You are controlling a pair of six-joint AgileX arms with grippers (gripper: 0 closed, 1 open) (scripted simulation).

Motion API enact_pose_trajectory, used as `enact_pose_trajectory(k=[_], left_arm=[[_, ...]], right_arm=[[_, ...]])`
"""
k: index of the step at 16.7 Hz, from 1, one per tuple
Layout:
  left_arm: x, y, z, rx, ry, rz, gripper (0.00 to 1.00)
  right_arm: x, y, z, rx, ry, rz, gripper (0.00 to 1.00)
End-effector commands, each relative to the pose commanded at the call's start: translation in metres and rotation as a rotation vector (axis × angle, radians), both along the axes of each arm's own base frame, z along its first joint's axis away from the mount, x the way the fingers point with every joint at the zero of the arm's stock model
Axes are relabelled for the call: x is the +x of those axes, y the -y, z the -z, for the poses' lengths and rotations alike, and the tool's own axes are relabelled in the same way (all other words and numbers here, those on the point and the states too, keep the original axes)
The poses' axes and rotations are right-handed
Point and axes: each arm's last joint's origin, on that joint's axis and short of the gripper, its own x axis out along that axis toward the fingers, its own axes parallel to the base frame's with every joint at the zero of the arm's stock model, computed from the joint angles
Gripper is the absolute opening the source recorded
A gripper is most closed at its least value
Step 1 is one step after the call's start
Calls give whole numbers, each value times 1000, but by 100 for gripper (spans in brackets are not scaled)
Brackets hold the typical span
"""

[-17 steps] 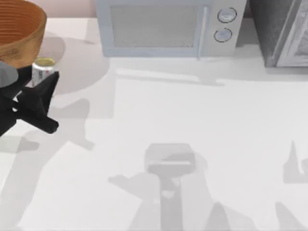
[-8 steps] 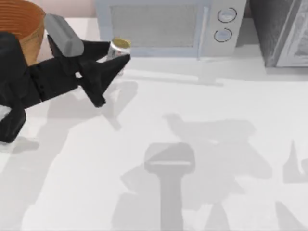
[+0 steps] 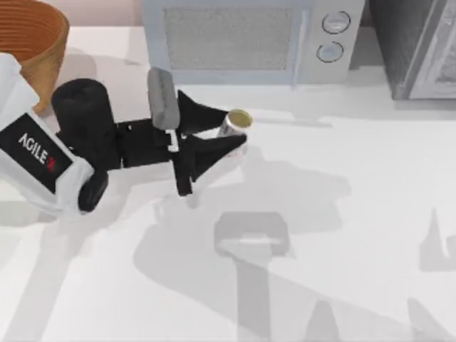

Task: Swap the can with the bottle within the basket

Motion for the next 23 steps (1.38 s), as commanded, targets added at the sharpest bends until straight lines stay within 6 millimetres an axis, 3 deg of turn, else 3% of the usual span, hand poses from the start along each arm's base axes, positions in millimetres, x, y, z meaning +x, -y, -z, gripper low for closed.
enact_pose_trajectory(k=[4, 7, 15, 23], left_arm=[[5, 14, 42, -6, 7, 121, 0], [5, 19, 61, -7, 9, 173, 0], [4, 21, 67, -8, 10, 187, 0], [4, 21, 67, -8, 10, 187, 60]], right_arm=[[0, 0, 0, 0, 0, 0, 100], [0, 0, 0, 0, 0, 0, 100], [0, 0, 0, 0, 0, 0, 100], [0, 0, 0, 0, 0, 0, 100]])
